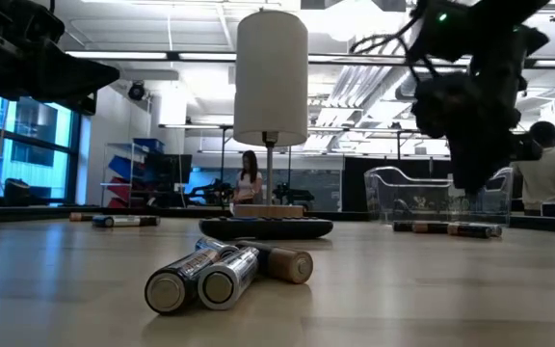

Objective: Sort batteries
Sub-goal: Put the black battery into the top transparent bin

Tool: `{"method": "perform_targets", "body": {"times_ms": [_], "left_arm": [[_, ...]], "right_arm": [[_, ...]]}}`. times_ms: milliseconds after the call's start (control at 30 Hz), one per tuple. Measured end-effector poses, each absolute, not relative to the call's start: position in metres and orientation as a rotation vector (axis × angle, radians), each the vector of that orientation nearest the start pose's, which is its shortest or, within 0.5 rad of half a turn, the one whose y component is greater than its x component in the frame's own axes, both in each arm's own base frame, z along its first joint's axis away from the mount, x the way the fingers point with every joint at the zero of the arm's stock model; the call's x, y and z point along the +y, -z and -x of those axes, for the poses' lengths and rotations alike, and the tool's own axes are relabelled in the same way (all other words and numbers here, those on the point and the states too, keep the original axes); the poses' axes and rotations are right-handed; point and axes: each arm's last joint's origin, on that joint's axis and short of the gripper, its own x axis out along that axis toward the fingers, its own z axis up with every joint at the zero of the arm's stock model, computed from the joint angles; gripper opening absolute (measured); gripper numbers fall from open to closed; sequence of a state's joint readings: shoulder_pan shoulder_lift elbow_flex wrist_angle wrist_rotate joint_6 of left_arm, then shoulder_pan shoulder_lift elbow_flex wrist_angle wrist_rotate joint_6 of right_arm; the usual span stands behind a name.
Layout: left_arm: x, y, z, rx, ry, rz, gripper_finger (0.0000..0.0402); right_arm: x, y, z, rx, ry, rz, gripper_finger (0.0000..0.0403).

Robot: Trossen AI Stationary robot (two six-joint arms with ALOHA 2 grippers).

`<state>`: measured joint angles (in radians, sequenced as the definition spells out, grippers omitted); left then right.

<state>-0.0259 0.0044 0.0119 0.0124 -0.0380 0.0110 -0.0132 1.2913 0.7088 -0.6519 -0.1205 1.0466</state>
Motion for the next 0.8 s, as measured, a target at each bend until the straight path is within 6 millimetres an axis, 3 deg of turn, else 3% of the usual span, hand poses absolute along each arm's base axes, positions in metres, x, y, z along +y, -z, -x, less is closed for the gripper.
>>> {"method": "perform_targets", "body": {"times_ms": [233, 500, 800], "left_arm": [[-0.001, -0.168, -0.097, -0.020, -0.012, -0.011, 0.0001], [-0.001, -0.168, -0.097, -0.020, -0.013, -0.010, 0.0001], [-0.001, -0.168, -0.097, -0.020, -0.012, -0.011, 0.0001]], "right_arm": [[-0.007, -0.179, -0.232, 1.320, 0.754, -0.738, 0.0127], [-0.013, -0.155, -0.232, 1.418, 0.813, -0.713, 0.0127], [-0.013, -0.145, -0.233, 1.349, 0.807, -0.716, 0.0126]]}}
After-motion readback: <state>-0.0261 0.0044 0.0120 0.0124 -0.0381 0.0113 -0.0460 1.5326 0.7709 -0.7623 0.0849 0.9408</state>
